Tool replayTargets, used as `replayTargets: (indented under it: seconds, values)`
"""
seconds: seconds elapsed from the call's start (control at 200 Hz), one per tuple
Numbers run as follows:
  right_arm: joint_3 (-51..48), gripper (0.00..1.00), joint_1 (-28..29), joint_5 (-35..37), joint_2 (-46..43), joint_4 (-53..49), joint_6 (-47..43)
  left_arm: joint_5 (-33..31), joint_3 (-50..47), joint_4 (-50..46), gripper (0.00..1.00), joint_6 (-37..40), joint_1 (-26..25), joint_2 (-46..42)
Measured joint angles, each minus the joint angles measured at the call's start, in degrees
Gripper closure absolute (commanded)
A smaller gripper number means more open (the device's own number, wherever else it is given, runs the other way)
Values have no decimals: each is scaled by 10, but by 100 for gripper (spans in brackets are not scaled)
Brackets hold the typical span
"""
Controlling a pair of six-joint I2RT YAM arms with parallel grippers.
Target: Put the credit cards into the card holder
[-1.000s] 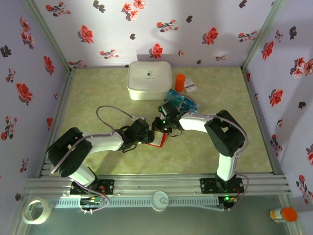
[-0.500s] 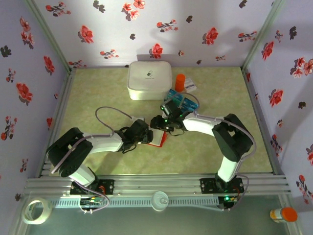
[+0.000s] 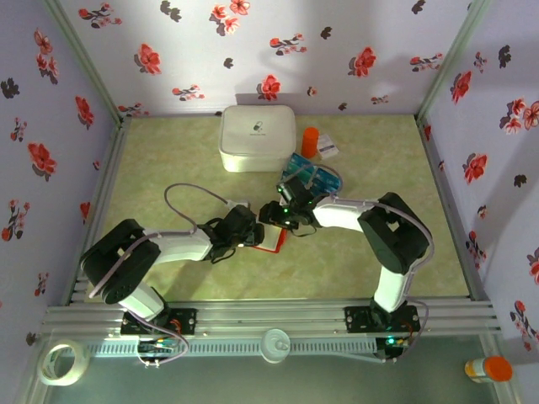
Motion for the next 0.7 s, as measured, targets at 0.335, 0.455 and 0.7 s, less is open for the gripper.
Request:
replayTargets:
  seconds: [0.335,0.455,0.7]
  values:
    - [6,52,-4,-19,12,21,11,3,-2,7,26,0,0,0]
    - [6,52,-7,-27,15,32,20,5,-2,9,24,0,0,-1]
    - [-5,54,-10,-35,13,49,30,13,-6,16,19,0,-1,-6]
